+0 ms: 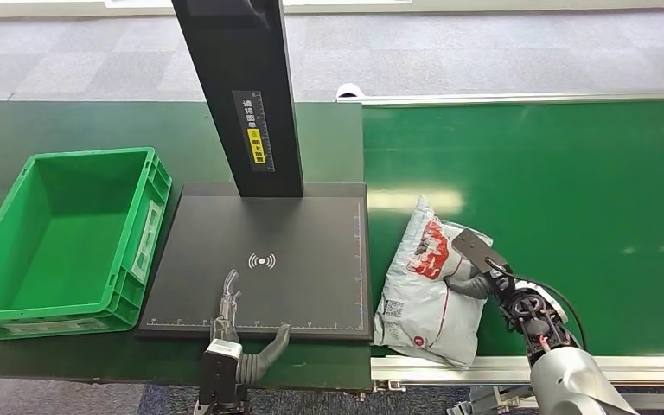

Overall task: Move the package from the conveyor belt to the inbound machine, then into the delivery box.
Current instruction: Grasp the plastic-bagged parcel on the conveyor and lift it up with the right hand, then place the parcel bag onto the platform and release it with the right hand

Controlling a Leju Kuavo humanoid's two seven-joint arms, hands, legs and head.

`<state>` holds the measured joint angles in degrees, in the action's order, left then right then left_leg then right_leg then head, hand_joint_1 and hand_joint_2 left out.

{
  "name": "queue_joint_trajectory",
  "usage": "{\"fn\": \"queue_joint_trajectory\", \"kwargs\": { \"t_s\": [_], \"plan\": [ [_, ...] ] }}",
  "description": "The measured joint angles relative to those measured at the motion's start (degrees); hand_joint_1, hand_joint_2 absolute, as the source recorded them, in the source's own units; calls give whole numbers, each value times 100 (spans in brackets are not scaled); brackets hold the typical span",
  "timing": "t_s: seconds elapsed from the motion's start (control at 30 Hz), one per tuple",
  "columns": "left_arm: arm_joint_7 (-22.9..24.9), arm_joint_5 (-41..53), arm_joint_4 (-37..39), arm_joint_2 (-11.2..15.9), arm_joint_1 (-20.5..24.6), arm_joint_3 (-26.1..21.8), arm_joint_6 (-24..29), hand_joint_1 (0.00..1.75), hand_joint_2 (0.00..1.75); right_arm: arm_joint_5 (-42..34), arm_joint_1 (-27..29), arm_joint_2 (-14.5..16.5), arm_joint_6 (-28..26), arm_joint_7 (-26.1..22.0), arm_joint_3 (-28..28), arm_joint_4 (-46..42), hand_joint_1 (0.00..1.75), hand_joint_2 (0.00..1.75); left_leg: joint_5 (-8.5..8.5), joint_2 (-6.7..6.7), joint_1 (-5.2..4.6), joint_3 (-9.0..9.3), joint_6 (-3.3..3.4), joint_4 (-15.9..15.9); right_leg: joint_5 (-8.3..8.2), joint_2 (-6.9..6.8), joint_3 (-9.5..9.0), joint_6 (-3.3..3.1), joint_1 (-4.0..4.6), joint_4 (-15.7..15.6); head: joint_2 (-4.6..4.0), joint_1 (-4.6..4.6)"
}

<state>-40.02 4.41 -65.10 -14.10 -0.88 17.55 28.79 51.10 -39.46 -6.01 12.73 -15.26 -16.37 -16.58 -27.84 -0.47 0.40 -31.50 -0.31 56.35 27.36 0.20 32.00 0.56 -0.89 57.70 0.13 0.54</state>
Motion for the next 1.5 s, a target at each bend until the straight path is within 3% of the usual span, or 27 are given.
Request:
{"fn": "queue_joint_trajectory", "kwargs": {
  "t_s": [0.2, 0.43, 0.5, 0.6, 0.8, 0.97, 1.23, 1.5],
  "plan": [
    [0, -6, 37, 1, -1, 0, 90, 0, 175, -188, 56, 30, -1197, -51, -314, -44, 175, 175, 7, -11, -1, -7, 0, 0, -1, -11, -1, 1, -1, 0, -1, 0],
    [0, -93, -28, -27, -53, -56, -230, 0, 175, -392, 168, 110, -2332, -773, -552, -366, 175, 175, 7, -13, -2, -27, 0, 1, -2, -10, 16, 1, -2, 1, -1, 0],
    [0, -98, -210, -47, -135, -105, -357, 0, 175, -483, 304, 193, -2762, -1032, -572, -717, 175, 175, 7, -14, -1, -32, 0, 1, -1, -10, 22, 1, -1, 1, -1, 0],
    [0, -23, -813, -38, -323, -138, -129, 0, 175, -736, 752, 377, -3088, -1052, -479, -1869, 175, 175, 7, -15, 1, -41, 0, 0, -1, -12, 30, 1, 1, 2, -1, 0],
    [-7, 302, -2197, 135, -680, -42, 839, 0, 175, -1237, 1710, 585, -3138, -909, -26, -4396, 175, 175, 6, -14, 3, -55, -1, -2, 1, -12, 46, 0, 4, 3, 0, 1],
    [-7, 737, -2969, 221, -998, -279, 1078, 0, 175, -1556, 2258, 651, -2932, -851, 246, -5622, 175, 175, 5, -7, 2, -61, -2, -3, 2, -9, 48, 0, 3, 3, 0, 0],
    [-7, 867, -3500, 331, -978, -591, 1097, 0, 175, -1955, 2041, 902, -2239, -976, 835, -5304, 175, 175, 18, -9, 3, -56, -8, -4, -3, -9, 44, -3, 4, 4, 0, -1],
    [-5, 633, -3198, 414, -546, -388, 1084, 0, 175, -2340, 1007, 1443, -1463, -992, 1384, -3801, 175, 175, 22, -5, 5, -53, -9, -4, -7, -8, 47, -6, 6, 8, 0, -1]
  ]
}}
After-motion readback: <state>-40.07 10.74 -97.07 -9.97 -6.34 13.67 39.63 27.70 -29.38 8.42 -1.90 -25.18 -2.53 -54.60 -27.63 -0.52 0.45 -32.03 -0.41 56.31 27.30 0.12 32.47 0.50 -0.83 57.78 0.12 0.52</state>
